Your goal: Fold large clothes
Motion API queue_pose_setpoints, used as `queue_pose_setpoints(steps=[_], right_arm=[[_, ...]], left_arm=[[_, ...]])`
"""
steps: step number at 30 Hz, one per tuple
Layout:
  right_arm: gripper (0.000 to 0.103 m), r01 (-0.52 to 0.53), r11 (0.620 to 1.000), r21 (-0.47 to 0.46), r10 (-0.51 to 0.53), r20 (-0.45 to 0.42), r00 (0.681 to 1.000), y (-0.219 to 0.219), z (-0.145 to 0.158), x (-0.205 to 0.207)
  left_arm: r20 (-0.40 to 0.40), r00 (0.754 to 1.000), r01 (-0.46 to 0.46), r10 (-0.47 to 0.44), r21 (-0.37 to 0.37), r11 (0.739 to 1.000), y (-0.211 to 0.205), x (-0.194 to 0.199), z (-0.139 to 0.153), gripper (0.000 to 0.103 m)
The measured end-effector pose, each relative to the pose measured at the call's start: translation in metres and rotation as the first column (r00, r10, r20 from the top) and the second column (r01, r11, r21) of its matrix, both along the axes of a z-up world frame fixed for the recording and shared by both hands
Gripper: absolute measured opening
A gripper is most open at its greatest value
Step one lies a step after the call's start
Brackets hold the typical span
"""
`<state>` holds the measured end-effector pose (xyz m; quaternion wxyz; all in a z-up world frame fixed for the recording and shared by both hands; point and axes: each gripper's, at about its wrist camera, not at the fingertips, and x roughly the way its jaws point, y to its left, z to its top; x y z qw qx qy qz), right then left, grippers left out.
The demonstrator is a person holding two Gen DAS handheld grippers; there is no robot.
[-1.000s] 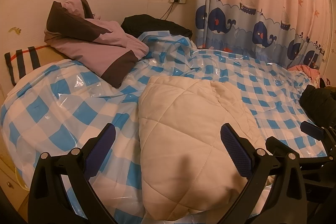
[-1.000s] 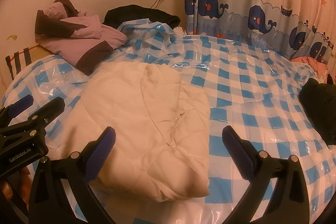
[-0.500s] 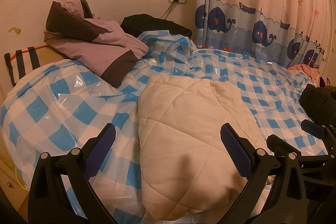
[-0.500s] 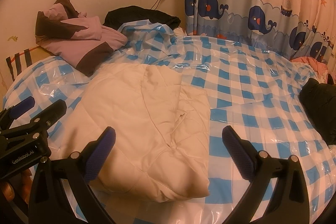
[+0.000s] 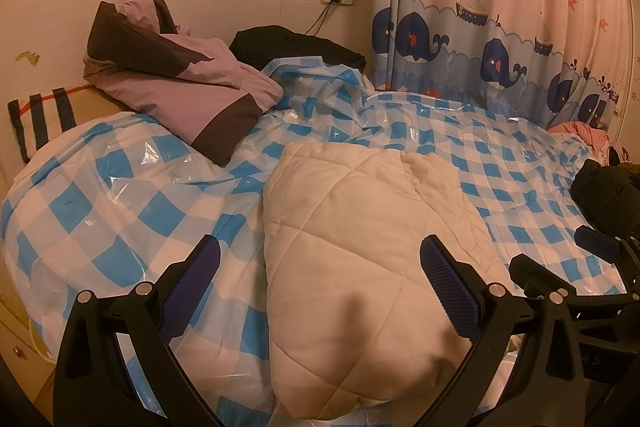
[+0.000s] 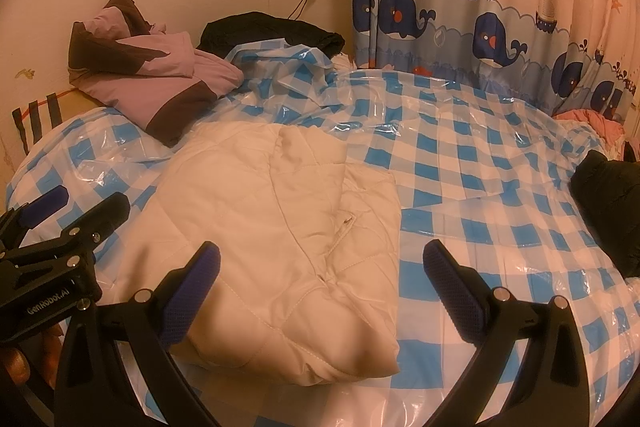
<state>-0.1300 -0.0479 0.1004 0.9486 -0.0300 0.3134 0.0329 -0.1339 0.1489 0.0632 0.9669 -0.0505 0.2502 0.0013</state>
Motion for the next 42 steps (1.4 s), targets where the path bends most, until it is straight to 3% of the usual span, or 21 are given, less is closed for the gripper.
queue_pose_setpoints(steps=[42], right_arm=[[0.098,0.006,1.000,0.001,-0.006,0.002,1.000,0.0027,-0.0006,-0.0022]], left_arm=[[-0.019,1.000,0.002,-0.002,-0.006,1.000,-0.0009,-0.0001,-0.0004,0.096]])
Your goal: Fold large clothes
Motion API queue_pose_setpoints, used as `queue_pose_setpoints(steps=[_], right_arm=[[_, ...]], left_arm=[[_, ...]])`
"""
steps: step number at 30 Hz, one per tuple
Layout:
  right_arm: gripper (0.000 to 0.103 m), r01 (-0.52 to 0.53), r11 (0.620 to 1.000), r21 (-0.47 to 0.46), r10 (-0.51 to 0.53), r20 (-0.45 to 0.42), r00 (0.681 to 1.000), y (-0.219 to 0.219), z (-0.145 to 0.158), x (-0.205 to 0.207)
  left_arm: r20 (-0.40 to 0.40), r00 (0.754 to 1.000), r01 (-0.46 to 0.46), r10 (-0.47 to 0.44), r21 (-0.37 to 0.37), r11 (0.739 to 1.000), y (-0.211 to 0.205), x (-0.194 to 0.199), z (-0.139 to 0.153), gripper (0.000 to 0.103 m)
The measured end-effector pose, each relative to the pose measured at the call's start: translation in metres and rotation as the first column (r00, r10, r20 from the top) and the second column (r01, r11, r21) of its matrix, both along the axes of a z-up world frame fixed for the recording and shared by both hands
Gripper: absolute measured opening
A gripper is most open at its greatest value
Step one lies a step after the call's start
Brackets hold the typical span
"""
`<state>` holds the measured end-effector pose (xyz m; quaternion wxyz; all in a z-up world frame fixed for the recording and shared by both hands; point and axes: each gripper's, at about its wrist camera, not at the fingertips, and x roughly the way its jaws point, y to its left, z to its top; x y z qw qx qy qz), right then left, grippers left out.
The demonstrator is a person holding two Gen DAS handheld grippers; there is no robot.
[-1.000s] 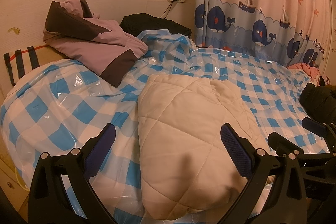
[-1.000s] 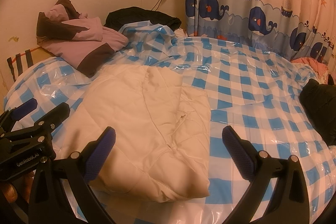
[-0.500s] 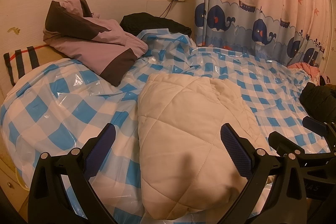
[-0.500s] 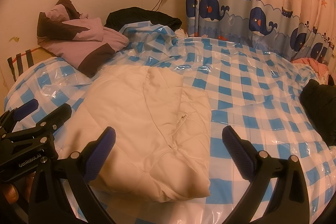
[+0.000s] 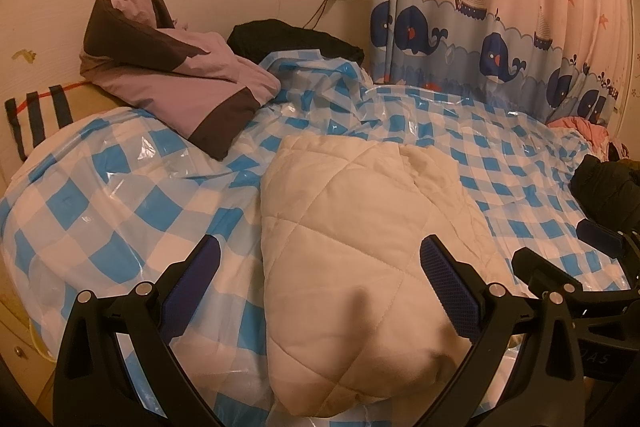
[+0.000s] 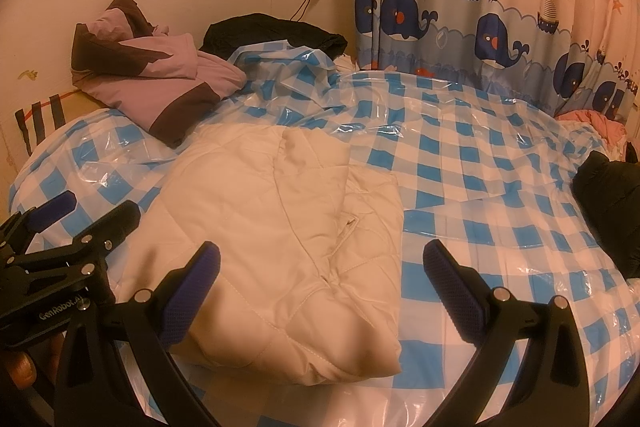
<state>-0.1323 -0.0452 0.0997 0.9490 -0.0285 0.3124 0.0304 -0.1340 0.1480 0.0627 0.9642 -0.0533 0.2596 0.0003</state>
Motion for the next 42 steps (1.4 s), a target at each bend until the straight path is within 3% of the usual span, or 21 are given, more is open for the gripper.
queue_pose_setpoints(steps=[5,7,10,14,17,21,42], right_arm=[[0.098,0.003,1.000,0.004,-0.003,-0.003,1.000,-0.001,-0.001,0.000],[0.098,0.003,1.000,0.006,-0.003,-0.005,1.000,-0.001,0.001,0.001],[0.098,0.005,1.000,0.005,-0.005,-0.001,1.000,-0.001,0.006,0.002],[0.098,0.018,1.000,0.015,-0.018,-0.004,1.000,-0.004,0.009,0.000],[0.098,0.025,0.999,0.023,-0.024,-0.017,1.000,-0.008,0.005,-0.003],[0.098,0.030,0.999,0.023,-0.029,-0.031,0.999,-0.010,0.000,-0.006],[0.098,0.046,0.998,0.040,-0.044,-0.045,0.998,-0.021,-0.008,-0.015]], left_arm=[[0.006,1.000,0.011,-0.011,0.012,1.000,-0.001,-0.003,-0.003,0.096],[0.006,1.000,0.022,-0.022,-0.017,1.000,0.001,-0.005,-0.004,0.096],[-0.039,0.999,0.010,-0.012,-0.059,0.998,0.007,0.007,-0.005,0.096],[-0.128,0.992,-0.020,0.016,-0.030,0.999,0.007,0.021,-0.013,0.096],[-0.184,0.983,0.020,-0.023,-0.018,1.000,-0.001,0.028,-0.019,0.096],[-0.174,0.984,0.037,-0.034,0.016,0.999,-0.011,0.025,-0.018,0.096],[-0.164,0.985,0.051,-0.050,0.002,0.999,-0.012,0.031,-0.012,0.096]])
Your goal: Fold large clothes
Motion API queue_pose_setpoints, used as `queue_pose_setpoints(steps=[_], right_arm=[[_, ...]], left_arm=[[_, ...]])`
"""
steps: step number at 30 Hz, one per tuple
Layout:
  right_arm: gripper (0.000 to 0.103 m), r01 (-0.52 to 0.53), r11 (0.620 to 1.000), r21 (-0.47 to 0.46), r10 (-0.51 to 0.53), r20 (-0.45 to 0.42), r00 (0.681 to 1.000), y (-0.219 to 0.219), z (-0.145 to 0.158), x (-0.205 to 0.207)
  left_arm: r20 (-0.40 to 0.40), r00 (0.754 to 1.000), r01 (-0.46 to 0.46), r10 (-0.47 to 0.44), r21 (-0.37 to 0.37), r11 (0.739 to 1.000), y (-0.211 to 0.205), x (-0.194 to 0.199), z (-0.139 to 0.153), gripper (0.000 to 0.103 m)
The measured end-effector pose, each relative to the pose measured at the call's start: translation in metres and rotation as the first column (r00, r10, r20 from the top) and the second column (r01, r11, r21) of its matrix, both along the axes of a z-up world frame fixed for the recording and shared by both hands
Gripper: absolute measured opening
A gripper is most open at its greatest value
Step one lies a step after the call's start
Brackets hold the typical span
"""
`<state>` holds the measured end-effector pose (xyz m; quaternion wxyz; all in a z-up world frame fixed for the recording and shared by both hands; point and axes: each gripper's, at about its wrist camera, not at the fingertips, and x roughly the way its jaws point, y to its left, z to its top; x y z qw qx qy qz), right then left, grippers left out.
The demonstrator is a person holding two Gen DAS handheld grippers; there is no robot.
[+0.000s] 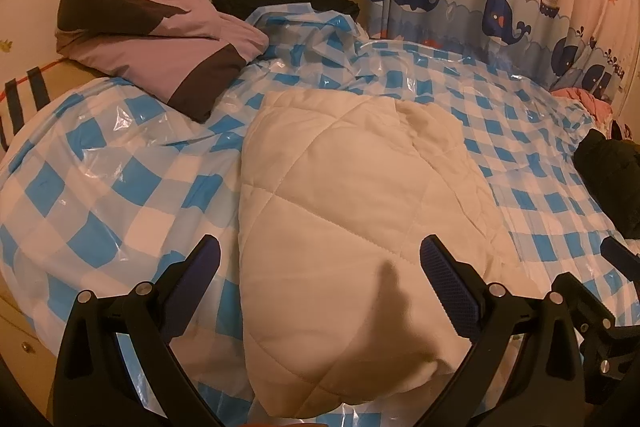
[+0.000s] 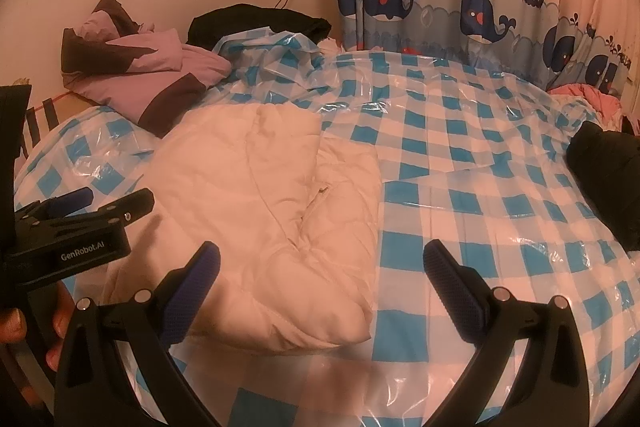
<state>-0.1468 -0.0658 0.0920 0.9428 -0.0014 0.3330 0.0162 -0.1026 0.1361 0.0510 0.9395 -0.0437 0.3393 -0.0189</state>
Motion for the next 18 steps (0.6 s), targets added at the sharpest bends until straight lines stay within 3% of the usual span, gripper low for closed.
queue_pose_setpoints(steps=[11,18], right_arm=[[0.098,0.001,1.000,0.003,-0.001,-0.001,1.000,-0.001,-0.001,-0.002],[0.098,0.002,1.000,0.005,-0.002,-0.002,1.000,-0.002,-0.002,-0.003]], left_arm=[[-0.006,1.000,0.005,-0.005,0.021,1.000,0.002,0.011,0.003,0.096],[-0.023,1.000,0.010,-0.010,-0.012,1.000,0.005,0.017,0.001,0.096]])
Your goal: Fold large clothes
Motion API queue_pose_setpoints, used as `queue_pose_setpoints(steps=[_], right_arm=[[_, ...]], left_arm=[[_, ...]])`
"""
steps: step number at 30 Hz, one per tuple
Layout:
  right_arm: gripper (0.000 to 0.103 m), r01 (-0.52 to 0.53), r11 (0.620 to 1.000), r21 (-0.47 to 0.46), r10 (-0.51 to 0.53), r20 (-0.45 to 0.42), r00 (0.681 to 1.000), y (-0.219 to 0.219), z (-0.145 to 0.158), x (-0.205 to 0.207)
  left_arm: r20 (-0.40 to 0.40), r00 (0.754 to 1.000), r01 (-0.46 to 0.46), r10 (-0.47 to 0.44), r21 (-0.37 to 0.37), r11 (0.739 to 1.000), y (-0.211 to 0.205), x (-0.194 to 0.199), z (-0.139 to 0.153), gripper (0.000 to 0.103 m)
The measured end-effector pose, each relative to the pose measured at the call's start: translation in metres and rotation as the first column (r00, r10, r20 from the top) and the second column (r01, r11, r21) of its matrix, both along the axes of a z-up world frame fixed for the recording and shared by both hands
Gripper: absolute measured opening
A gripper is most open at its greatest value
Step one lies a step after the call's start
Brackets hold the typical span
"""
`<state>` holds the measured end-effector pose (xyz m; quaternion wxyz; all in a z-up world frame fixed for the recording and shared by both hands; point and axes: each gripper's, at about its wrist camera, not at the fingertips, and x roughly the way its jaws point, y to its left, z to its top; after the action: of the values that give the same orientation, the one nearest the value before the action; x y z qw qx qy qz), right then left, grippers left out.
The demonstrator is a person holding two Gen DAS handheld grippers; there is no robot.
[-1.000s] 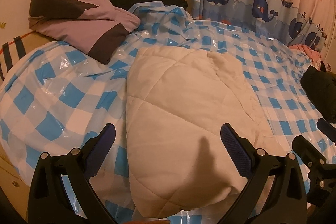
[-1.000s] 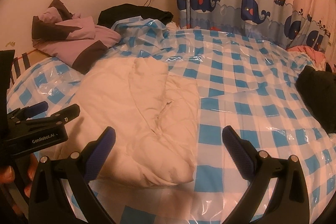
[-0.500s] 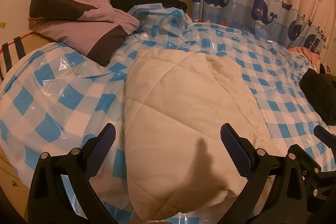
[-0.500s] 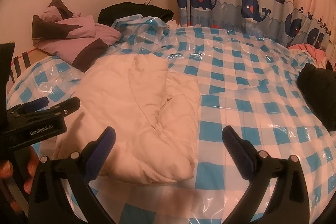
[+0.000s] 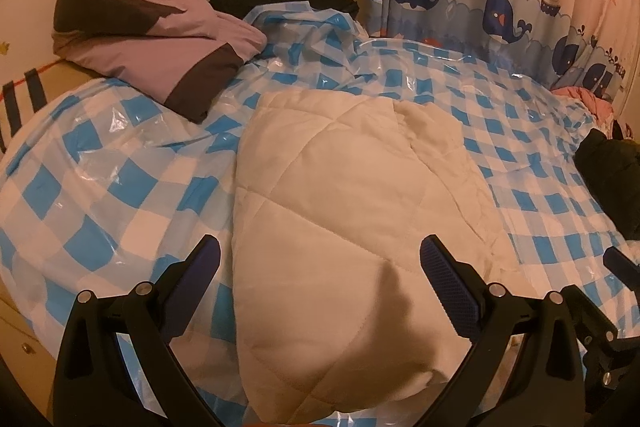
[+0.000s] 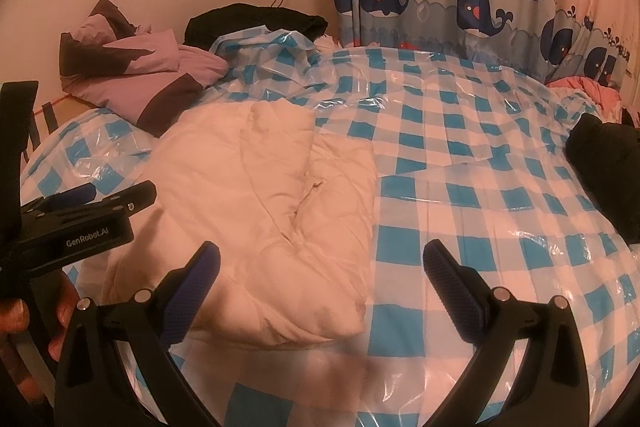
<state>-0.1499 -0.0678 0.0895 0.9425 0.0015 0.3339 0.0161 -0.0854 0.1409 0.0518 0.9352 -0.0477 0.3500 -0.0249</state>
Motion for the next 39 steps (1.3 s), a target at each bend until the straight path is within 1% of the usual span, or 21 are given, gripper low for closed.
queue_pose_setpoints(steps=[4,9,17,25,31,36,39], right_arm=[[0.098,-0.001,1.000,0.000,0.001,-0.001,1.000,-0.001,0.000,0.001],[0.098,0.000,1.000,0.002,0.000,-0.004,1.000,-0.001,-0.001,-0.001],[0.098,-0.006,1.000,0.007,0.006,-0.011,1.000,0.001,-0.005,-0.003],[0.098,-0.009,1.000,0.004,0.009,-0.015,1.000,-0.001,-0.004,0.008],[0.098,-0.011,1.000,-0.006,0.011,-0.022,1.000,0.000,0.003,0.026],[0.098,-0.022,1.000,-0.004,0.022,-0.022,1.000,0.005,0.007,0.031],[0.098,-0.029,1.000,-0.005,0.029,-0.029,0.999,-0.001,0.006,0.041]], left_arm=[[0.007,1.000,-0.001,0.001,-0.014,1.000,0.001,0.002,-0.002,0.096],[-0.005,1.000,-0.008,0.008,0.002,1.000,-0.001,0.004,-0.004,0.096],[-0.007,1.000,-0.010,0.010,0.003,1.000,-0.001,0.005,-0.004,0.096],[-0.007,1.000,-0.011,0.011,0.005,1.000,-0.002,0.004,-0.004,0.096],[0.008,1.000,-0.006,0.006,0.012,1.000,0.000,0.002,-0.003,0.096],[-0.001,1.000,-0.004,0.004,0.011,1.000,0.002,0.003,-0.003,0.096],[-0.002,1.000,-0.008,0.008,0.012,1.000,0.004,0.003,-0.003,0.096]])
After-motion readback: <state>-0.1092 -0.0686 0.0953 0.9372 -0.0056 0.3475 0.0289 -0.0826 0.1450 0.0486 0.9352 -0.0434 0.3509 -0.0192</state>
